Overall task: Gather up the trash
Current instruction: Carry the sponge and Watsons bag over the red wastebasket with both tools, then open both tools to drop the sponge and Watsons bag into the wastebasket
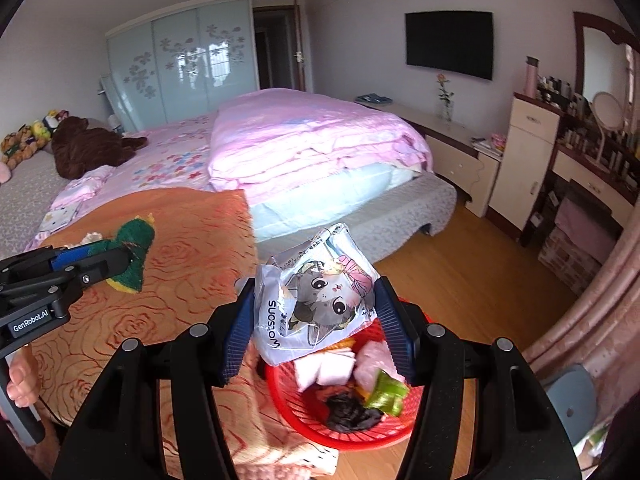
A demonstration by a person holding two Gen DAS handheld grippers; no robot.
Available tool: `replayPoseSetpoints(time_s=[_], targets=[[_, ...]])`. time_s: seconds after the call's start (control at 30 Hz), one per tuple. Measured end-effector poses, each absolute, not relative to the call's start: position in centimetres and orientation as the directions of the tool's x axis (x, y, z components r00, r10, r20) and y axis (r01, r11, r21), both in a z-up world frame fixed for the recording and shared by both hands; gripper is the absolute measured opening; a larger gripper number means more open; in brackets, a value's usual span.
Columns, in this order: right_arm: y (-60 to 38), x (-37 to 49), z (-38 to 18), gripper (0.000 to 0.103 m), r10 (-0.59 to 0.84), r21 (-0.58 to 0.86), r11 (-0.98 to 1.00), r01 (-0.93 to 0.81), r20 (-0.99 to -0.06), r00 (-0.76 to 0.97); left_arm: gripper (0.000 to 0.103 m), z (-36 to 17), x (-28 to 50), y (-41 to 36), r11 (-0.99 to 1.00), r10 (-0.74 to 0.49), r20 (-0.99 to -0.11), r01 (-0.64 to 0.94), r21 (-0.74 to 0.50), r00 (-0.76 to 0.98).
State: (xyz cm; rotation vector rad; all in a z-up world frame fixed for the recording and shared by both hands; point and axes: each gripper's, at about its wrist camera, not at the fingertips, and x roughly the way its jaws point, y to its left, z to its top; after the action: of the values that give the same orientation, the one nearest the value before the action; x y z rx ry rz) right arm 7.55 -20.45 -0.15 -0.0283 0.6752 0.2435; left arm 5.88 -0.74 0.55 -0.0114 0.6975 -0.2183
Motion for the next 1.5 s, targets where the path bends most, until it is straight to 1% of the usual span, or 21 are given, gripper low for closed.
replayPoseSetpoints(time_s=[0.3,0.57,1.07,1.23,1.4,1.47,1.5], targets=[[-23.5,7.9,-2.1,0.056,0.179,0.108,0.984,-0.144,-0.642,0.746,0.028,-1.3,7.6,-4.7,0.962,-0.237,-0.683,0.263,-0.068,0.691],[-25.4,8.7,-3.6,0.056,0.144,0.125,0.989,-0.080,-0.676,0.723,0.028,-2.6,8.5,-7.3,0.947,-0.260,-0.714,0.315,-0.058,0.650],[-26.8,9.6,-5.3,0.057,0.117,0.130,0.991,-0.034,-0.707,0.698,0.028,-5.8,10.5,-10.1,0.937,-0.247,-0.767,0.347,-0.034,0.592],[-27.0,10.0,-6.0,0.058,0.107,0.123,0.992,-0.026,-0.721,0.684,0.029,-7.4,11.1,-11.0,0.922,-0.265,-0.798,0.384,-0.045,0.541],[-26.6,10.5,-6.5,0.058,0.108,0.118,0.993,-0.031,-0.736,0.668,0.034,-8.1,11.0,-11.2,0.914,-0.266,-0.808,0.403,-0.038,0.525],[-26.6,10.4,-6.5,0.058,0.111,0.119,0.992,-0.034,-0.736,0.667,0.040,-8.2,11.1,-11.2,0.914,-0.264,-0.809,0.405,-0.035,0.525],[-26.7,10.4,-6.6,0.061,0.110,0.119,0.992,-0.033,-0.736,0.668,0.046,-8.2,11.1,-11.2,0.914,-0.264,-0.809,0.404,-0.036,0.525]])
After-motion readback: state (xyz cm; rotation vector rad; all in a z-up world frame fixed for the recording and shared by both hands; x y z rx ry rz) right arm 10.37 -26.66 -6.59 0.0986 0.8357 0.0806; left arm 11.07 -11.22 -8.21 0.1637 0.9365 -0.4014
